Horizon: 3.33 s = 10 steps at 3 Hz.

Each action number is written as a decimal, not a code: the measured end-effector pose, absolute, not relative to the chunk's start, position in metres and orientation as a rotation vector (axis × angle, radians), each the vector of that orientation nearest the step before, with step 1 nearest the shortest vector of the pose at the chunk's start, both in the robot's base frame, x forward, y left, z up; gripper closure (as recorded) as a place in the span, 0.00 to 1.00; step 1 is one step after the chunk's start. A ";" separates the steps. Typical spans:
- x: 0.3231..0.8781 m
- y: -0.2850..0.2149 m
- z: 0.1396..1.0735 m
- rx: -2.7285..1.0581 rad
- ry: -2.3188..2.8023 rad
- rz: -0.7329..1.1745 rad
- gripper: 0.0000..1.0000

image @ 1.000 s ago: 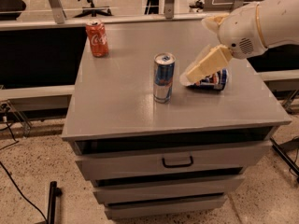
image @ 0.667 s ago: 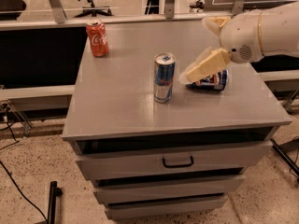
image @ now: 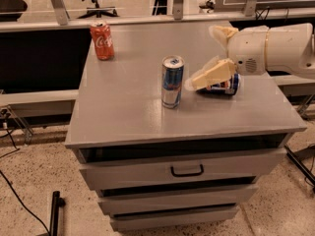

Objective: Knock redbull can over

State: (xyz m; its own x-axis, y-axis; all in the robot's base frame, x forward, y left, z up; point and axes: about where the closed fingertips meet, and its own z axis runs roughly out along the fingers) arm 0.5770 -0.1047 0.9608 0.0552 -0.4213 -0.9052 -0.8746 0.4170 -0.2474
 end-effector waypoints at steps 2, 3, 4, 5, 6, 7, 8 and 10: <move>0.582 -0.088 0.942 -1.137 1.481 0.608 0.00; 0.586 -0.081 0.932 -1.127 1.464 0.630 0.00; 0.589 -0.076 0.923 -1.112 1.458 0.648 0.00; 0.592 -0.069 0.909 -1.091 1.454 0.690 0.00; 0.592 -0.069 0.909 -1.091 1.454 0.691 0.00; 0.591 -0.066 0.909 -1.094 1.451 0.693 0.15; 0.591 -0.064 0.909 -1.098 1.449 0.697 0.38; 0.590 -0.058 0.910 -1.105 1.444 0.703 0.84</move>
Offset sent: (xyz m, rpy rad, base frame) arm 0.0081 0.0228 -0.0310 0.1651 -0.0207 0.0592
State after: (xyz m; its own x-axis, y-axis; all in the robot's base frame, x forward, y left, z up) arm 0.5903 -0.0585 0.9100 0.0702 -0.2402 -0.9682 -0.9101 0.3820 -0.1607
